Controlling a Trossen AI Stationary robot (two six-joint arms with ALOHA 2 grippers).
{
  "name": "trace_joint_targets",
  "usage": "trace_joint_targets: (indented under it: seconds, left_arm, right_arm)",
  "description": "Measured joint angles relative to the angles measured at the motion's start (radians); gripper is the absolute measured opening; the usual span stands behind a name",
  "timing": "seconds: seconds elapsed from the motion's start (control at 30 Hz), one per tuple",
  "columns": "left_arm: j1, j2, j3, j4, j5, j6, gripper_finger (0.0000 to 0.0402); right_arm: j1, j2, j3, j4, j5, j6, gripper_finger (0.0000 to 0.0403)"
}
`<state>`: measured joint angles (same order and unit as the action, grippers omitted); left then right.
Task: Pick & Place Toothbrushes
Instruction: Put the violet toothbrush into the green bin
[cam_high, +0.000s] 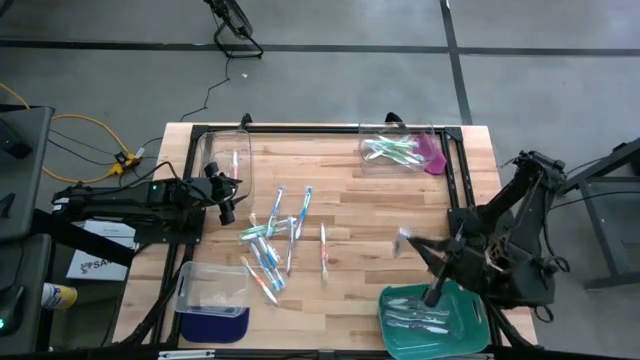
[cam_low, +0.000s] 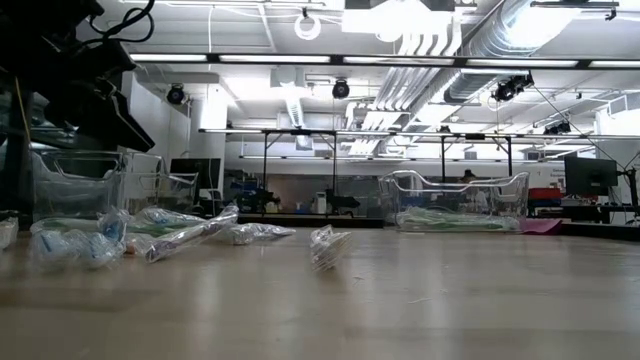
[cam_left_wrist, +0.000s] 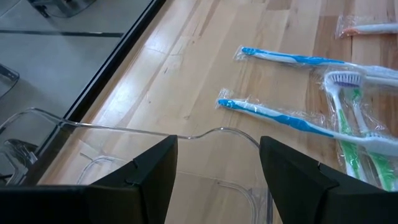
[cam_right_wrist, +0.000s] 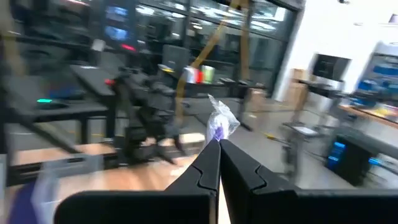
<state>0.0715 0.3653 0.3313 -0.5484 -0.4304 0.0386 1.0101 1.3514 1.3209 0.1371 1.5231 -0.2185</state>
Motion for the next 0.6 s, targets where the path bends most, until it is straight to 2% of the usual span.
trace_joint_targets:
  seconds: [0.23, 0.43, 0.6]
  left_arm:
    - [0.000, 0.000, 0.000, 0.000, 0.000, -0.010, 0.0221]
    - [0.000, 0.000, 0.000, 0.000, 0.000, -0.010, 0.0221]
    - [0.000, 0.000, 0.000, 0.000, 0.000, -0.010, 0.0221]
  right_arm:
    - [0.002, 0.000, 0.000, -0.228, -0.326, 0.240, 0.0002]
    - [-0.056, 0.000, 0.000, -0.581, -0.555, 0.597, 0.0002]
    - [-0.082, 0.000, 0.000, -0.737, -0.790, 0.837, 0.0002]
